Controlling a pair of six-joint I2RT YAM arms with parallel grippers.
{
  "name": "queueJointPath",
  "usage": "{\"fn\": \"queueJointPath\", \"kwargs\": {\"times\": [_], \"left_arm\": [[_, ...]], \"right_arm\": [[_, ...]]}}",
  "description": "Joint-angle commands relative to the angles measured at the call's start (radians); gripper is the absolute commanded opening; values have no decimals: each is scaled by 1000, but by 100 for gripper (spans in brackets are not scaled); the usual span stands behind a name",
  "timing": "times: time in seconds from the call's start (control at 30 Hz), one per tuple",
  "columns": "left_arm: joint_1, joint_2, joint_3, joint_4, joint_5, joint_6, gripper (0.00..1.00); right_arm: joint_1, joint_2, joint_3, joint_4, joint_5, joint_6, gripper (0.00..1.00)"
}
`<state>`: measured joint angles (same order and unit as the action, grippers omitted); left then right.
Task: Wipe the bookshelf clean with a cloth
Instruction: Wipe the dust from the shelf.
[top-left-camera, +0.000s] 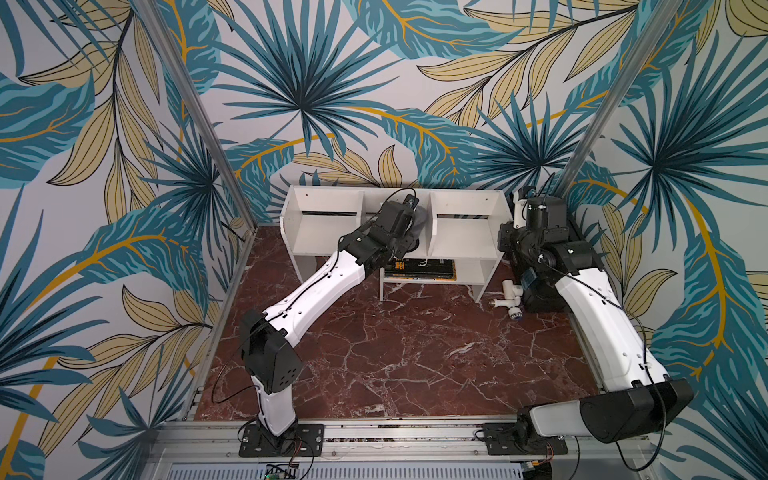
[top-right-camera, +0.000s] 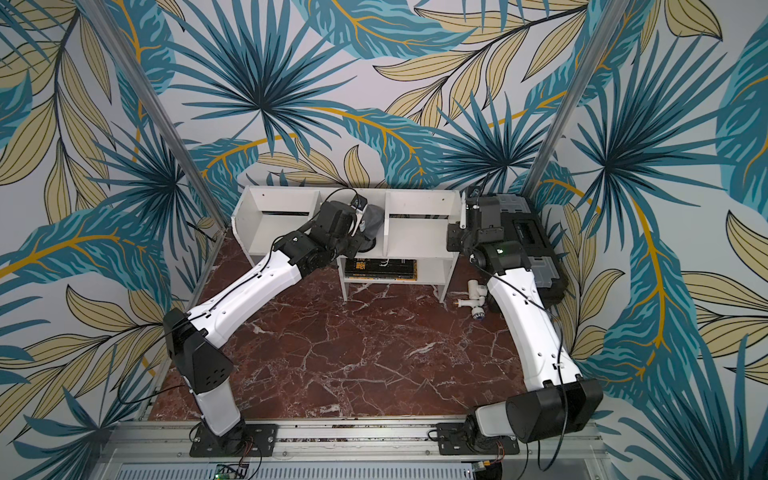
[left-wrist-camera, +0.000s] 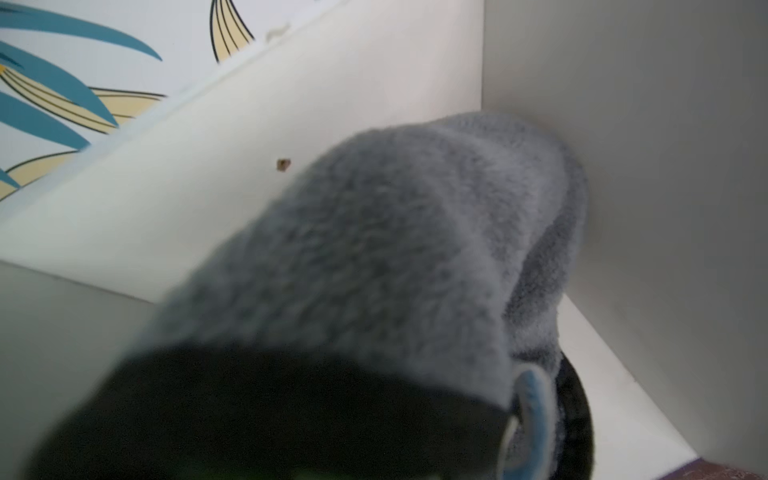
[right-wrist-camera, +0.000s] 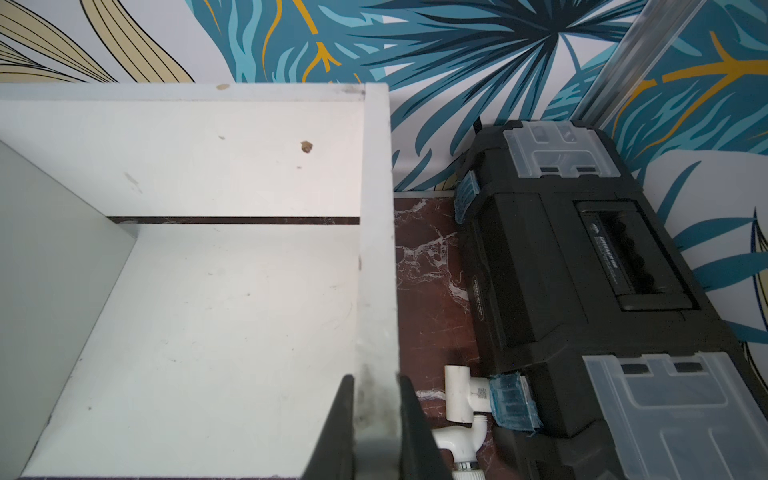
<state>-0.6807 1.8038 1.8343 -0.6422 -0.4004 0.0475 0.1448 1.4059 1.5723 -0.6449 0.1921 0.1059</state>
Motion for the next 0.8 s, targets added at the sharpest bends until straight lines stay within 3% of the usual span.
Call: {"fn": "queueJointPath", "kwargs": {"times": [0.0,0.17,0.33,0.5,0.77], "left_arm": [[0,-43,-51,0,-41,-67,0],[5,-53,-73,12,1,-110,0],[84,47,102,-55,-2,-122,0],[92,97,210,-76,43,-109,0],[2,46,79,67,191,-131,0]], "right_arm": [[14,-31,-30,11,-69,21,0],[15,-36,-40,16,-68,21,0],[15,-40,-38,11,-69,17,0],[12,-44,-34,4,-65,14,0],[12,-42,-24,3,-72,26,0]]}}
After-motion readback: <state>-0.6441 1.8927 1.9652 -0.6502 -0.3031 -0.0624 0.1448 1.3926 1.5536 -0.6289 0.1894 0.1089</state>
